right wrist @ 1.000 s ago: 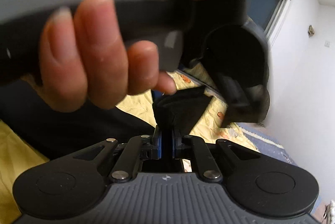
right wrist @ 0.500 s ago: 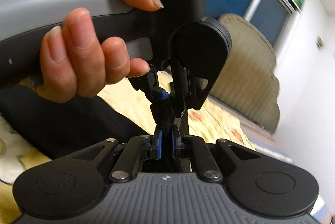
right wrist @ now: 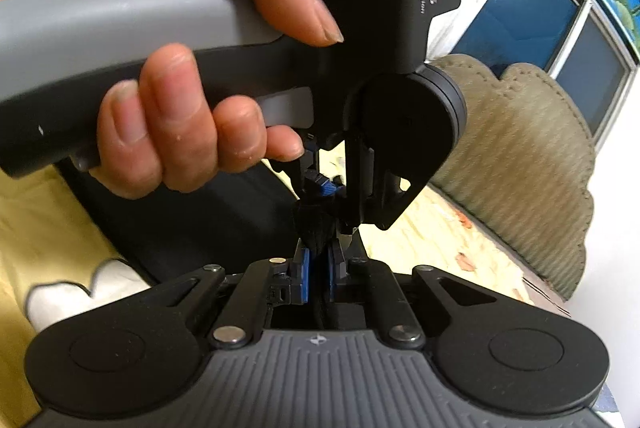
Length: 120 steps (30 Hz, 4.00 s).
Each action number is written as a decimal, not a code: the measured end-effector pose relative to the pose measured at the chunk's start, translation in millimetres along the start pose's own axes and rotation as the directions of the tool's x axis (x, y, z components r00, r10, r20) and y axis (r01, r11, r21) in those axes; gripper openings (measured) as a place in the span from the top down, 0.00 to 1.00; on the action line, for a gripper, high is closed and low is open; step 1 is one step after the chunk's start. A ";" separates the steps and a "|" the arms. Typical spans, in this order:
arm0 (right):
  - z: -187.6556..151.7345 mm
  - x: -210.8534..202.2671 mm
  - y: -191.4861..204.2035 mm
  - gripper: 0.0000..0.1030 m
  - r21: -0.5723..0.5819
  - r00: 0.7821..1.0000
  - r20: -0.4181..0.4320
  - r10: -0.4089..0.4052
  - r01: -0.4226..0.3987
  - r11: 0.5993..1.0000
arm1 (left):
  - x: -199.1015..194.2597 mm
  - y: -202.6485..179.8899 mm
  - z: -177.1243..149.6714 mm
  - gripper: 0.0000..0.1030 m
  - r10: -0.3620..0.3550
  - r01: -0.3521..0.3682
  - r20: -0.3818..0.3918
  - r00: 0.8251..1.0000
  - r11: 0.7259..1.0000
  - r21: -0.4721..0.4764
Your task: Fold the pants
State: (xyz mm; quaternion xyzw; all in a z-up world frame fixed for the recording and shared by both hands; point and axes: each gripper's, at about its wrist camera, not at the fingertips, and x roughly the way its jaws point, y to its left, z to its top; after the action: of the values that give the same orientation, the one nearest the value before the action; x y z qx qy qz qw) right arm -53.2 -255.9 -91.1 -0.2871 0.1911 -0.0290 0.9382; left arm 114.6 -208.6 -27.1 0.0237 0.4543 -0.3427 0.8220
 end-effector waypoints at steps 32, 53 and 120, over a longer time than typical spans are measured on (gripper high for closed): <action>-2.0 23.4 -13.8 0.83 0.121 0.984 -0.155 0.085 -0.067 0.990 | 7.2 21.1 -11.0 0.14 0.173 -0.183 0.088 0.981 0.977 0.112; 61.6 104.9 -26.6 0.82 0.474 0.911 -0.064 0.408 -0.333 0.815 | -106.8 179.7 -84.2 0.05 0.598 -0.576 0.172 0.783 0.801 -0.161; 156.5 -12.5 243.1 0.06 -0.408 0.936 0.225 0.272 -0.163 0.898 | -272.9 316.5 -187.5 0.00 0.653 -0.532 0.087 0.753 0.681 -0.503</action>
State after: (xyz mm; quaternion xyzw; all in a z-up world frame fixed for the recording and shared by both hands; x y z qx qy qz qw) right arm -19.6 31.3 -101.2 -0.4425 0.0915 0.1551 0.8785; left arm 66.6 246.8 -15.1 -0.0641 0.3756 0.0588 0.9227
